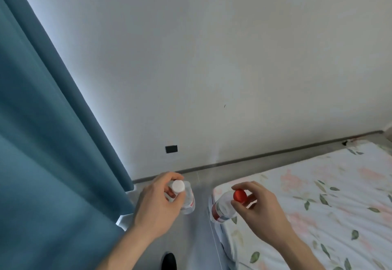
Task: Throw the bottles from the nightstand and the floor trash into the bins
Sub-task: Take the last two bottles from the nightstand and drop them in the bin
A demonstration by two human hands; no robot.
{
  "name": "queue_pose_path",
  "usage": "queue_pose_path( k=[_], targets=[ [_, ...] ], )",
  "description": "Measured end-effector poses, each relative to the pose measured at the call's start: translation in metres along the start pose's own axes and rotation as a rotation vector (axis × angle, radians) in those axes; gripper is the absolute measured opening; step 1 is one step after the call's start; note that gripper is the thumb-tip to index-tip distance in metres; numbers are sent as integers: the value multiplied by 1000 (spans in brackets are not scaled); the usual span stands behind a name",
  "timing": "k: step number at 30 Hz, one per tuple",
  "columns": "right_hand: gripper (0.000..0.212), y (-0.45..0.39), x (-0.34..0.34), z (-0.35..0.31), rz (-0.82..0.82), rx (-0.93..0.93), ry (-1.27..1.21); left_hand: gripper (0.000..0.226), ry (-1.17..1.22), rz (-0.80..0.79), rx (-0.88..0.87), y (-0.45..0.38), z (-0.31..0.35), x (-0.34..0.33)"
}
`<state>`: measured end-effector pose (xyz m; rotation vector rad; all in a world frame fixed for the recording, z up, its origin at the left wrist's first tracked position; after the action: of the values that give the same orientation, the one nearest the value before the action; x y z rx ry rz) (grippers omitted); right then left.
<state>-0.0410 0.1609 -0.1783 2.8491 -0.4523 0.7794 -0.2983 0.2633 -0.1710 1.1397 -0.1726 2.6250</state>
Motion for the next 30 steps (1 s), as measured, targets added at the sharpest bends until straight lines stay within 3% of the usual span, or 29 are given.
queue_pose_path(
  k=[6,24,30],
  targets=[
    [26,-59,-2,-5,105,-57,-39,24,-41,-114,-109,-94,5,-1],
    [23,-301,55,23,146,-162,-8,31,-77,-220,-261,-354,85,-60],
    [23,-370,73,28,245,-207,-21,32,-104,-330,-373,-432,111,-91]
  ],
)
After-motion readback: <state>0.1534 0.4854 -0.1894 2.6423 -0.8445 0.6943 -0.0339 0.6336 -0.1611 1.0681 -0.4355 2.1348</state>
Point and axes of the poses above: each hand's wrist, its own y-axis away from the middle knuckle, its own x-axis out of the back of the hand, z = x × y, the point moved 8 cm from there along -y, towards the middle knuckle, and after that the axes turned 10 degrees about -y, right-handed, at the moved point
